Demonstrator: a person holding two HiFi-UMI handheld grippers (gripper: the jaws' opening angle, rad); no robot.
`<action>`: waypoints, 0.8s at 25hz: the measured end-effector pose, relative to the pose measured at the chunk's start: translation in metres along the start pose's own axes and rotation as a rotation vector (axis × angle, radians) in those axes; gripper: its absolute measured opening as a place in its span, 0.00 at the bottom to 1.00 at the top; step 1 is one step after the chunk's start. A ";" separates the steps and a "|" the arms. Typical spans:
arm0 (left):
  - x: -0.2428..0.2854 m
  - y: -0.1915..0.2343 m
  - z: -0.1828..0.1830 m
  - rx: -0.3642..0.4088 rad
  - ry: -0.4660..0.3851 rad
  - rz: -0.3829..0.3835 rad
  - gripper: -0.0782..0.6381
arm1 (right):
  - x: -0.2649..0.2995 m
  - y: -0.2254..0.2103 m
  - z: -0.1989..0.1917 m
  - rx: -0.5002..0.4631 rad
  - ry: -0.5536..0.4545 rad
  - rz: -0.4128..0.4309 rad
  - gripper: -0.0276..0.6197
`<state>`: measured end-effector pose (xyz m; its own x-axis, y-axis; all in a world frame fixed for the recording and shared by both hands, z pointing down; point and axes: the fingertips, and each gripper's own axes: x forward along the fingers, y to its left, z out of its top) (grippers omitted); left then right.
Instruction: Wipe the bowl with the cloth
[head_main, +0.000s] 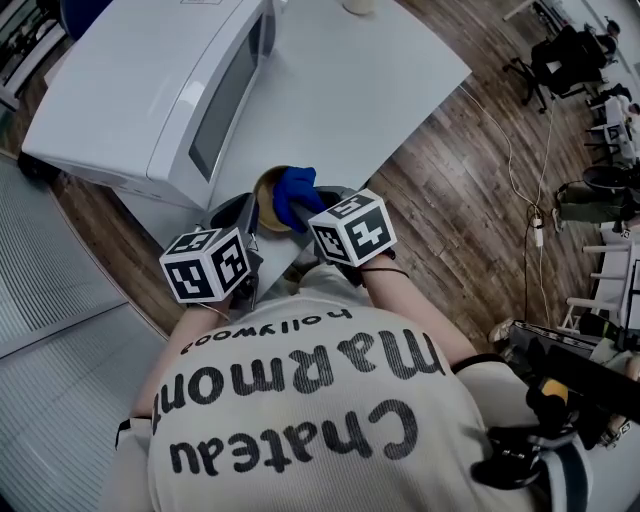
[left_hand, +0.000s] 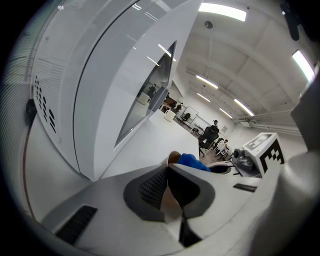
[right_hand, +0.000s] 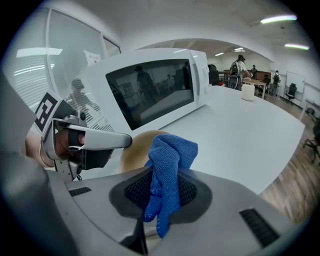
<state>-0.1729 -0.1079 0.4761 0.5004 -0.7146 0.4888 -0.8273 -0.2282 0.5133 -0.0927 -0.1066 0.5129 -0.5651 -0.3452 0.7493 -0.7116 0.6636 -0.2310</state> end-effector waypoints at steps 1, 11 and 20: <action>-0.001 0.002 -0.001 -0.003 -0.001 0.000 0.12 | 0.001 0.000 0.000 -0.016 0.002 -0.006 0.14; -0.003 0.007 -0.005 -0.010 0.000 0.047 0.12 | 0.004 -0.006 0.014 -0.185 0.021 0.016 0.14; -0.005 0.007 -0.006 -0.048 -0.003 0.162 0.12 | 0.004 -0.014 0.042 -0.358 -0.008 0.158 0.14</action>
<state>-0.1799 -0.1019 0.4811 0.3603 -0.7417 0.5658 -0.8841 -0.0782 0.4606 -0.1019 -0.1453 0.4929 -0.6601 -0.2246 0.7168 -0.4255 0.8982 -0.1104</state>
